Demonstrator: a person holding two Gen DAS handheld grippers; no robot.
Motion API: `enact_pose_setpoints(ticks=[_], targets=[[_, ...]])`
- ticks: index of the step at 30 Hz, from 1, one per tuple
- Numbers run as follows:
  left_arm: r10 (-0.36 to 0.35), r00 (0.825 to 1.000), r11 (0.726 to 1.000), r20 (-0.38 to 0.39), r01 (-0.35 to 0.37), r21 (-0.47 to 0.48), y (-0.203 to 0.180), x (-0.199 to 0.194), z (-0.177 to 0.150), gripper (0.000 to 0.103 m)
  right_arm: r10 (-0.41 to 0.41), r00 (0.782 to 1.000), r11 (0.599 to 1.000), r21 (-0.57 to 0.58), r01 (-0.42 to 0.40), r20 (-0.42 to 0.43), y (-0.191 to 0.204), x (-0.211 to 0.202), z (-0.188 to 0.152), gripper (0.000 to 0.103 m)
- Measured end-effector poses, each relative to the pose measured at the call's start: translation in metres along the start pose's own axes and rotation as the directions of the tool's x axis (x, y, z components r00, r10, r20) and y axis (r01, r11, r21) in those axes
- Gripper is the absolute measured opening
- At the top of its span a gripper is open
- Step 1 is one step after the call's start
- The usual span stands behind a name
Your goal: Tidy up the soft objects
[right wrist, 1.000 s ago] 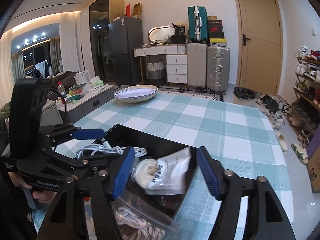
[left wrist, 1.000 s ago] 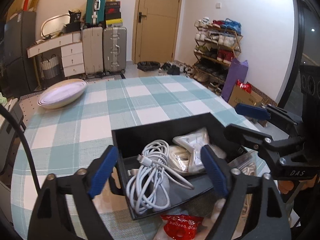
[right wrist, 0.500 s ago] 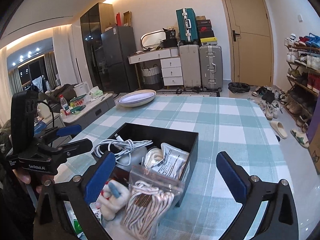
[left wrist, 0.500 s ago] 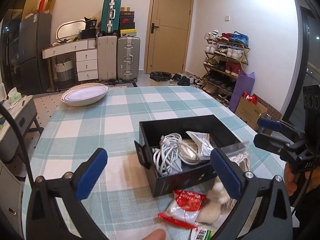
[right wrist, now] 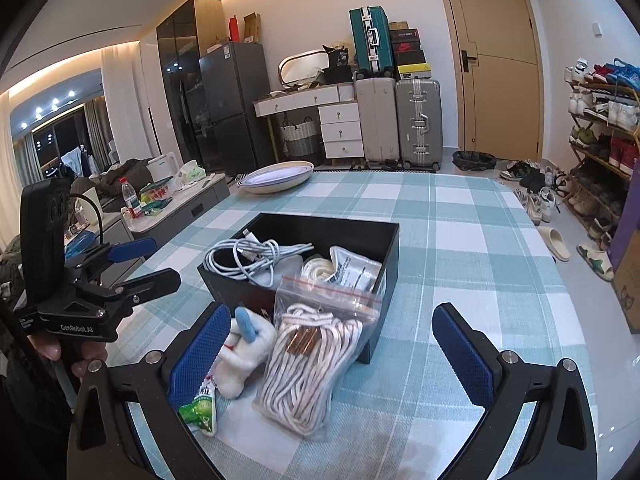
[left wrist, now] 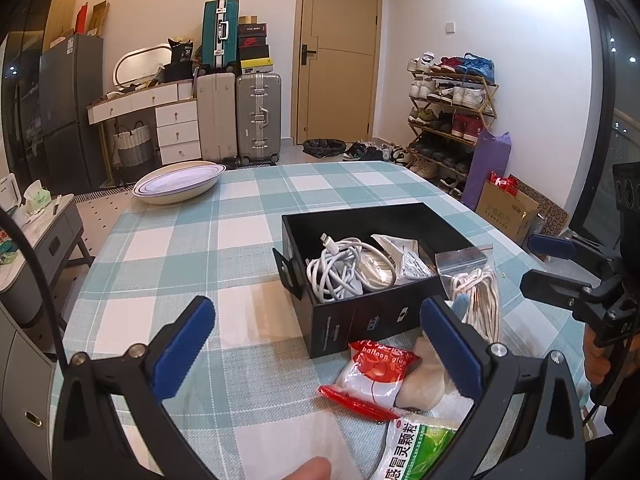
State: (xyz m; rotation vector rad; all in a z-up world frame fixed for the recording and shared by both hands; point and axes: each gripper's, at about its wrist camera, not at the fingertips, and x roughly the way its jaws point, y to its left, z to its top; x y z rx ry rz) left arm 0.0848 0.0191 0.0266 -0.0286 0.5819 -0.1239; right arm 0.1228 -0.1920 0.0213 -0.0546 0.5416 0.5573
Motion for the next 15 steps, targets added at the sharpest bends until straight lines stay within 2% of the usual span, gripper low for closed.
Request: enact_pose_setpoints(ticks=[9, 15], targets=[[0.002, 1.000, 0.999, -0.029, -0.001, 0.038, -0.003, 0.005, -0.006, 0.103, -0.002, 0.999, 1.000, -0.015, 0.002, -0.037, 0.005, 0.007, -0.008, 0.102], [-0.002, 0.998, 1.000, -0.062, 0.004, 0.029, 0.000, 0.013, -0.011, 0.103, 0.003, 0.997, 1.000, 0.002, -0.003, -0.078, 0.003, 0.020, -0.014, 0.102]])
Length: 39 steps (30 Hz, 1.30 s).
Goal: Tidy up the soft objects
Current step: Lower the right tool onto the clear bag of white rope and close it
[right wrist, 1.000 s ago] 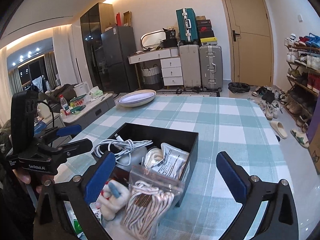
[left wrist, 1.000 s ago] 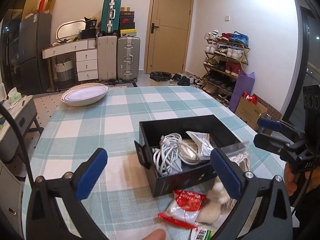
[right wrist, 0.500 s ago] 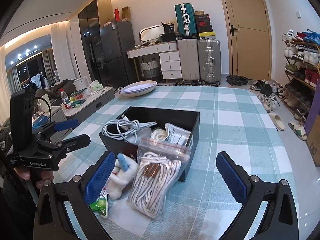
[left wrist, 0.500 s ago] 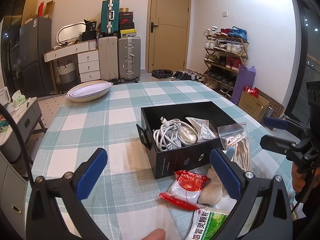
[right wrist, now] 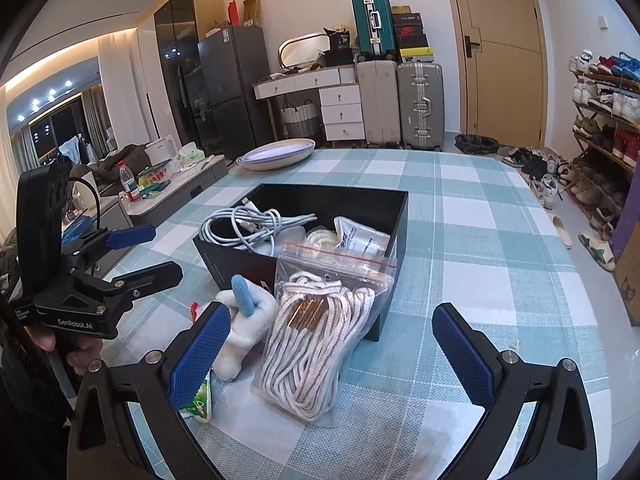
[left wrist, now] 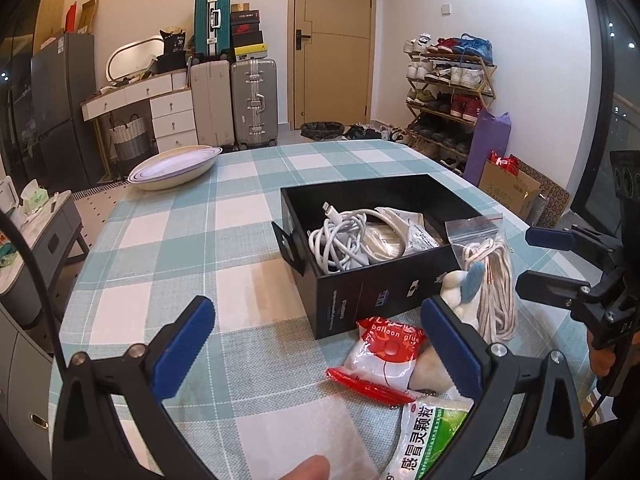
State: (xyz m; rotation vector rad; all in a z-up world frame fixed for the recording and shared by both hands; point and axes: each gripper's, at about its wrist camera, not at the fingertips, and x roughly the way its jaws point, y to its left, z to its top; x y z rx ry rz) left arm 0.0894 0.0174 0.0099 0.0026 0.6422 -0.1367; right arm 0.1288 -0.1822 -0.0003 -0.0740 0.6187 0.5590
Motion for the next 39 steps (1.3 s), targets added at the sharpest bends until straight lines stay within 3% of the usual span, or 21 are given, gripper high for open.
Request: enact_pose_setpoints(ticks=[23, 32, 39], targets=[[-0.008, 0.999, 0.999, -0.047, 0.010, 0.044, -0.014, 0.012, -0.008, 0.103, -0.052, 0.986, 0.998, -0.028, 0.049, -0.156, 0.008, 0.038, -0.018, 0.102], [-0.009, 0.999, 0.999, -0.049, 0.011, 0.050, -0.014, 0.013, -0.008, 0.103, -0.044, 0.985, 0.999, -0.007, 0.043, -0.167, 0.005, 0.045, -0.020, 0.101], [-0.024, 0.998, 0.998, -0.061, 0.027, 0.059, -0.019, 0.014, -0.010, 0.103, -0.022, 0.983, 1.000, 0.002, 0.022, -0.182, 0.006, 0.049, -0.020, 0.084]])
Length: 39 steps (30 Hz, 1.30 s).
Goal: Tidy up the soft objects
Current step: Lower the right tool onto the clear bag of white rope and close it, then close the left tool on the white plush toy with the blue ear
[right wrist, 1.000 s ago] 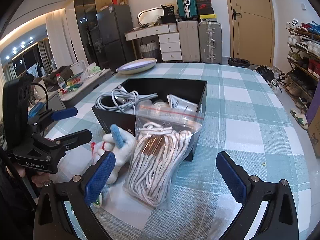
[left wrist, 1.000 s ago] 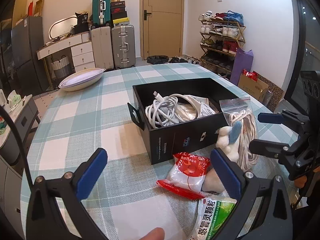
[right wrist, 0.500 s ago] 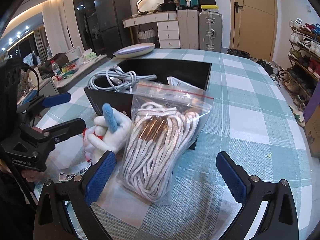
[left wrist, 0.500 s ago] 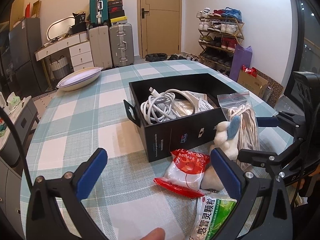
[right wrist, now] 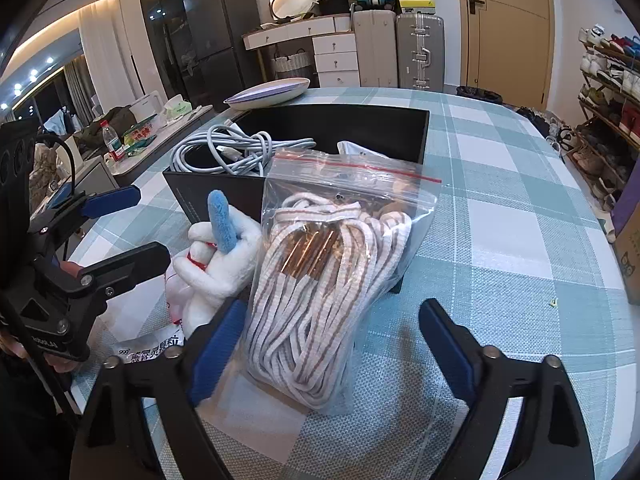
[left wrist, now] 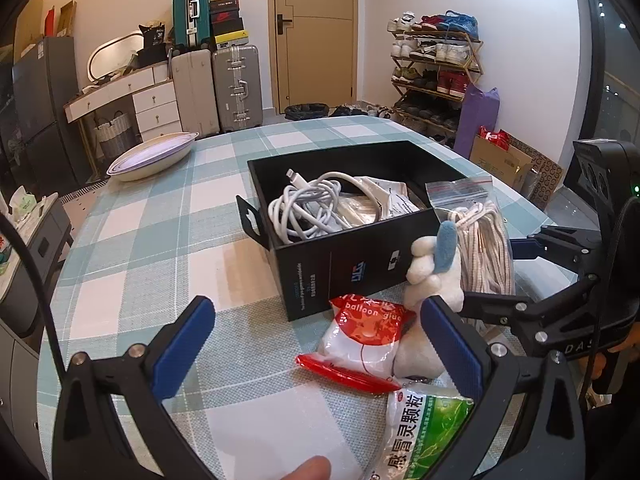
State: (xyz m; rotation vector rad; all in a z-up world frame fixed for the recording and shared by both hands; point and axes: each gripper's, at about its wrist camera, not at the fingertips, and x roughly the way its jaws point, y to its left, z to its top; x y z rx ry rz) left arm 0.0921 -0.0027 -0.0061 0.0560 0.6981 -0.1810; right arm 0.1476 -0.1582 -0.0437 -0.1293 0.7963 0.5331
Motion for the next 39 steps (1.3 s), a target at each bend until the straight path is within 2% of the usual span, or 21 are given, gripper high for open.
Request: enact_pose_setpoints(ticks=[8, 12, 16, 30, 33, 35, 37, 39], targets=[[-0.003, 1.000, 1.000, -0.006, 0.003, 0.016, -0.005, 0.000, -0.002, 0.103, 0.059, 0.998, 0.998, 0.000, -0.059, 0.002, 0.002, -0.002, -0.001, 0.060], [-0.005, 1.000, 1.000, -0.004, 0.005, 0.014, -0.004, 0.000, -0.001, 0.103, 0.072, 0.997, 0.997, 0.000, -0.073, 0.019, 0.001, -0.004, -0.002, 0.055], [-0.012, 1.000, 1.000, -0.007, 0.012, 0.017, -0.006, 0.000, -0.001, 0.103, 0.086, 0.996, 0.996, -0.001, -0.086, 0.035, 0.001, -0.008, -0.003, 0.043], [-0.039, 0.999, 0.994, -0.021, 0.041, 0.098, -0.034, 0.001, -0.005, 0.103, 0.106, 0.993, 0.994, -0.014, -0.105, 0.050, 0.003, -0.010, -0.002, 0.042], [-0.074, 0.997, 0.992, -0.028, 0.077, 0.101, -0.036, 0.002, -0.004, 0.097, 0.114, 0.992, 0.993, -0.025, -0.113, 0.054, 0.005, -0.011, -0.002, 0.042], [-0.096, 0.995, 0.989, -0.029, 0.099, 0.110, -0.038, 0.001, -0.004, 0.088, 0.121, 0.991, 0.992, -0.035, -0.119, 0.058, 0.007, -0.012, -0.002, 0.042], [-0.107, 0.994, 0.987, -0.027, 0.110, 0.116, -0.040, 0.001, -0.004, 0.085, 0.127, 0.990, 0.991, -0.045, -0.124, 0.066, 0.009, -0.014, -0.002, 0.042], [-0.124, 0.992, 0.984, -0.020, 0.126, 0.123, -0.040, -0.002, -0.004, 0.075, 0.133, 0.988, 0.990, -0.049, -0.130, 0.073, 0.009, -0.015, -0.002, 0.042]])
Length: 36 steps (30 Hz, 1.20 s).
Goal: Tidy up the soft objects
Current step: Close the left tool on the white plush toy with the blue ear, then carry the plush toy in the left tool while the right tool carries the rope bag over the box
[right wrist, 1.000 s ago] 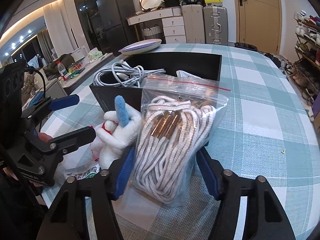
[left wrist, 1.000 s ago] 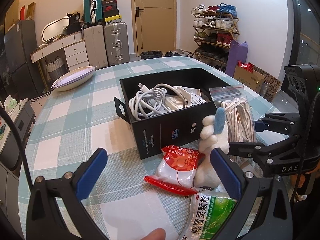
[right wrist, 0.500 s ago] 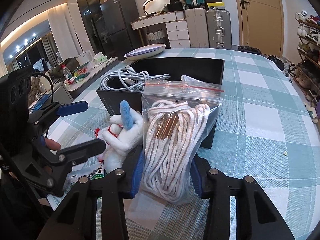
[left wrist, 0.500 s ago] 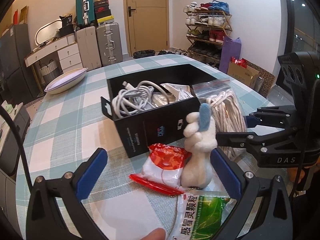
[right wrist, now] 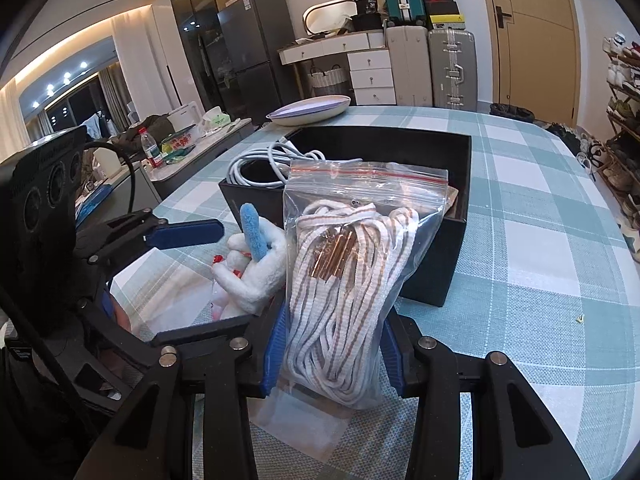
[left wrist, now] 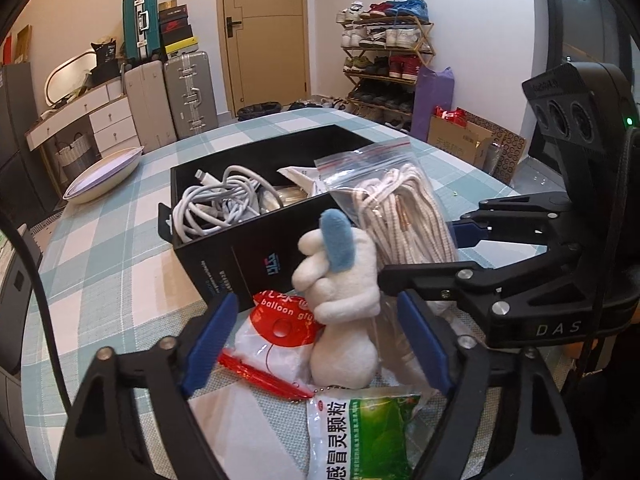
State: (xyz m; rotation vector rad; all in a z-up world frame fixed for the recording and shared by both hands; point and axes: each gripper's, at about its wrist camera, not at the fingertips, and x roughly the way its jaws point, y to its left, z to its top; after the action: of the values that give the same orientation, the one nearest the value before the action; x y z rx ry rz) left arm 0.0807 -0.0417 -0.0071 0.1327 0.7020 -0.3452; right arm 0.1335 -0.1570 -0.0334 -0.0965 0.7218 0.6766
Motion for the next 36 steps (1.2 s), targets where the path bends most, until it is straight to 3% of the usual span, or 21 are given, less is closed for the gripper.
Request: enact_pose_setpoints(ticks=[2, 6, 8, 11, 22, 36], targets=[[-0.019, 1.000, 1.000, 0.005, 0.019, 0.014, -0.002, -0.002, 0.000, 0.065, 0.000, 1.000, 1.000, -0.007, 0.000, 0.004, 0.001, -0.001, 0.000, 0.042], [-0.035, 0.999, 0.999, 0.018, 0.034, 0.032, -0.006, -0.005, 0.001, 0.055, -0.001, 1.000, 1.000, -0.016, 0.001, 0.010, 0.002, -0.002, 0.000, 0.042], [-0.043, 0.999, 0.999, 0.022, 0.042, 0.029, -0.006, -0.006, 0.001, 0.042, 0.001, 1.000, 1.000, -0.021, -0.001, 0.014, 0.003, -0.003, 0.000, 0.042], [-0.049, 0.998, 0.999, 0.027, 0.048, 0.010, -0.003, -0.007, 0.001, 0.035, 0.003, 1.000, 1.000, -0.028, -0.002, 0.019, 0.006, -0.003, 0.000, 0.042], [-0.063, 0.997, 0.998, 0.046, 0.064, -0.006, 0.003, -0.013, -0.002, 0.031, -0.002, 1.000, 1.000, -0.031, 0.003, 0.031, 0.004, -0.005, 0.002, 0.042], [-0.050, 0.990, 0.997, 0.133, 0.058, -0.059, 0.015, -0.036, 0.008, 0.030, -0.007, 0.993, 1.000, -0.028, 0.010, 0.120, 0.003, -0.025, 0.009, 0.040]])
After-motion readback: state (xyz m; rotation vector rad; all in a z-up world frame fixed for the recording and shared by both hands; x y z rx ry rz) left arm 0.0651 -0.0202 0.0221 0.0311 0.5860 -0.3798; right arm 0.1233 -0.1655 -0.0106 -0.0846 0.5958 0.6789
